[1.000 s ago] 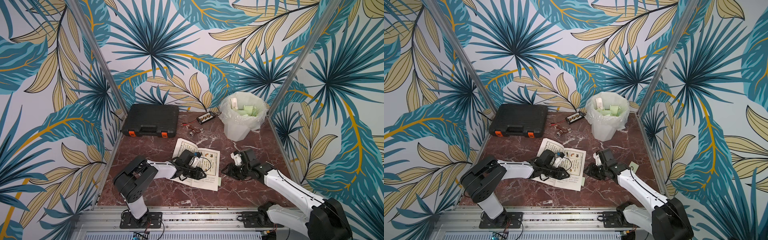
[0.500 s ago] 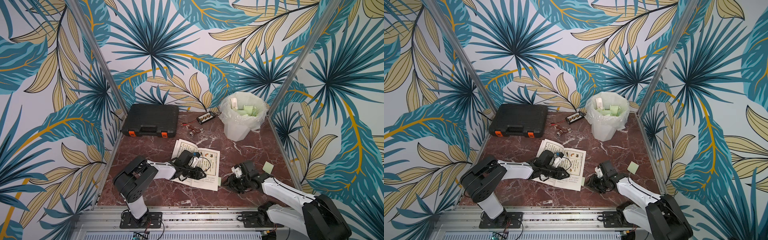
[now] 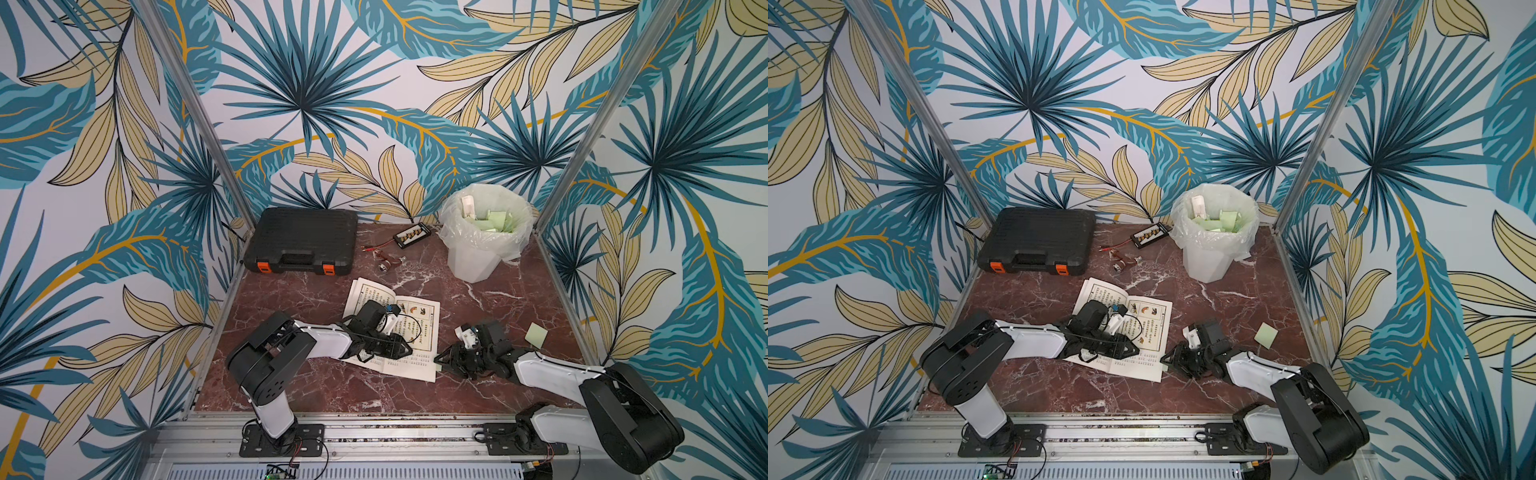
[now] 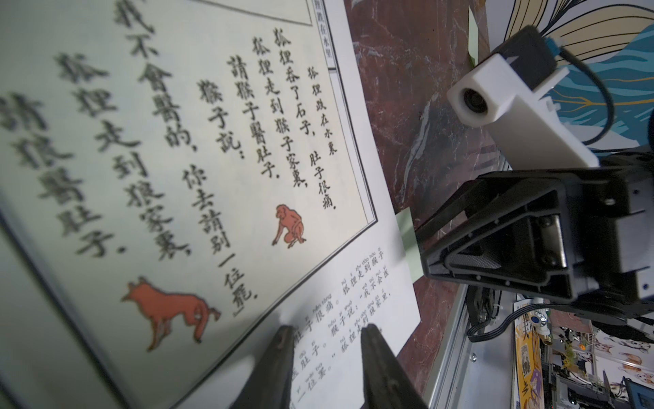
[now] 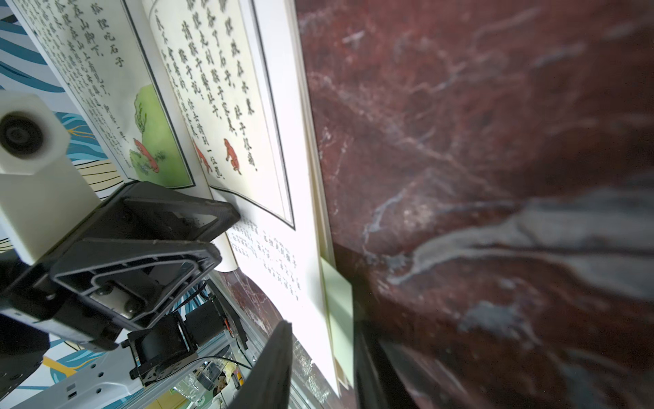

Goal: Peel off the used sticky note
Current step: Turn the page of the book at the center of the board.

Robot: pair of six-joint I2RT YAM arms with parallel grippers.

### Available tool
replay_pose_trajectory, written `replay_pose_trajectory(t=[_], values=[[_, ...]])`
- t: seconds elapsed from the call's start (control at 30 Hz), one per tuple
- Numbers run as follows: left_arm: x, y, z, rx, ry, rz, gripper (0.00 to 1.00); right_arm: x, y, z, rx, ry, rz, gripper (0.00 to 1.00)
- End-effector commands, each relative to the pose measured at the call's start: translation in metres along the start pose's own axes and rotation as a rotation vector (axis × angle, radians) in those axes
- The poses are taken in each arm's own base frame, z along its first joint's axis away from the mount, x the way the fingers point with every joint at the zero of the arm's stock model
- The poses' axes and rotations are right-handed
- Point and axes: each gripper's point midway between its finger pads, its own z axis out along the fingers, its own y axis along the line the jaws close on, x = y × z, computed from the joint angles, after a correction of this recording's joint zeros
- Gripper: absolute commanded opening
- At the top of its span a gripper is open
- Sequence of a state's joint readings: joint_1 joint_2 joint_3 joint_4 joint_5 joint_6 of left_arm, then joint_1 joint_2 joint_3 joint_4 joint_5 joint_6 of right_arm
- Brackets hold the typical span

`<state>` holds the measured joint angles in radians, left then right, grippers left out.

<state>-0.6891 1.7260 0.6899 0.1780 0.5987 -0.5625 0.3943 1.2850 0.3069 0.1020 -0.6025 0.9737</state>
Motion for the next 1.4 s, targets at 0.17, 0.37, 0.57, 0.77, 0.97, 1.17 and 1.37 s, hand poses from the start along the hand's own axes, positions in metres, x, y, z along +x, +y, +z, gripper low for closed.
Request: replay_pose_trajectory(t=[0.17,0.37,0.57,0.77,0.97,1.17,1.37], values=[[0.027,0.038,0.0,-0.141,0.056,-0.076,0.38,0.002,-0.019,0.001,0.057,-0.018,0.046,0.2],[0.026,0.036,-0.001,-0.14,0.054,-0.071,0.38,0.001,-0.019,-0.002,0.063,-0.032,0.039,0.11],[0.021,0.031,-0.005,-0.134,0.044,-0.066,0.44,-0.002,-0.01,-0.004,0.037,-0.048,0.025,0.0],[0.008,0.013,-0.018,-0.116,0.006,-0.046,0.61,-0.009,0.016,-0.018,-0.016,-0.082,-0.012,0.0],[-0.008,-0.011,-0.037,-0.093,-0.044,-0.006,0.73,-0.012,0.038,-0.026,-0.055,-0.082,-0.043,0.0],[-0.02,-0.031,-0.061,-0.086,-0.098,0.032,0.78,-0.018,0.065,-0.031,-0.089,-0.078,-0.089,0.0],[-0.029,-0.042,-0.08,-0.073,-0.145,0.044,0.82,-0.021,0.093,-0.03,-0.103,-0.063,-0.148,0.0]])
